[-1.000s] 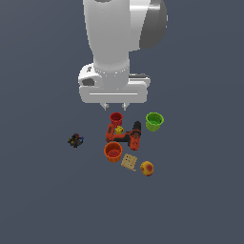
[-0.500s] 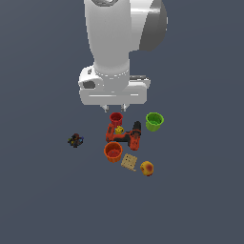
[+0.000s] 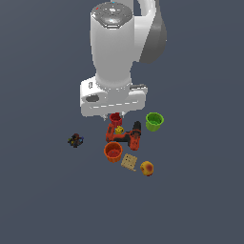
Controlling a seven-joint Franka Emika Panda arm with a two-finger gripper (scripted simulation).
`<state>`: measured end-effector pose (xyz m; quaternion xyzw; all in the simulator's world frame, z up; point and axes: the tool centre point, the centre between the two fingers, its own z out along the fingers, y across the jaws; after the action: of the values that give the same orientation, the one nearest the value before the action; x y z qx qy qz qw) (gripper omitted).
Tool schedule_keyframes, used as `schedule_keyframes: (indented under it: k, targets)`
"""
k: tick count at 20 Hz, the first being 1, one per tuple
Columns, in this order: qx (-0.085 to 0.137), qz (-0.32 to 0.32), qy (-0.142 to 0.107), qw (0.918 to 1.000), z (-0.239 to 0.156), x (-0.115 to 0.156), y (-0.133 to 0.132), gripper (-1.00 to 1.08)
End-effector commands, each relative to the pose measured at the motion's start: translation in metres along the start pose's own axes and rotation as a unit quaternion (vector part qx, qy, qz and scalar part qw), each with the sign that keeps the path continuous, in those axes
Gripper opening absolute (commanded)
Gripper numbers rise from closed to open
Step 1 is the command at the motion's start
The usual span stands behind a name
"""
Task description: Pick up a designated object from a clutter of objects.
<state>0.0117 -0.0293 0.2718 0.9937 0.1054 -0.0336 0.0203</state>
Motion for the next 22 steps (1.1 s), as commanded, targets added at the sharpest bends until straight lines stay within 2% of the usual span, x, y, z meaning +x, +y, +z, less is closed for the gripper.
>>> schedule_keyframes:
  k: [1,7,12,17,22]
  targets:
    - [-0.009,-0.036,-0.004,0.9993,0.009,0.006,0.003,0.28]
    - [-0.030,-0.133,-0.016,0.9905,0.032,0.020,0.009,0.28]
    - [-0.045,-0.214,-0.028,0.9753,0.053,0.032,0.013,0.28]
    - [-0.058,-0.295,-0.042,0.9528,0.075,0.044,0.017,0.28]
    - [-0.067,-0.374,-0.056,0.9232,0.097,0.054,0.019,0.28]
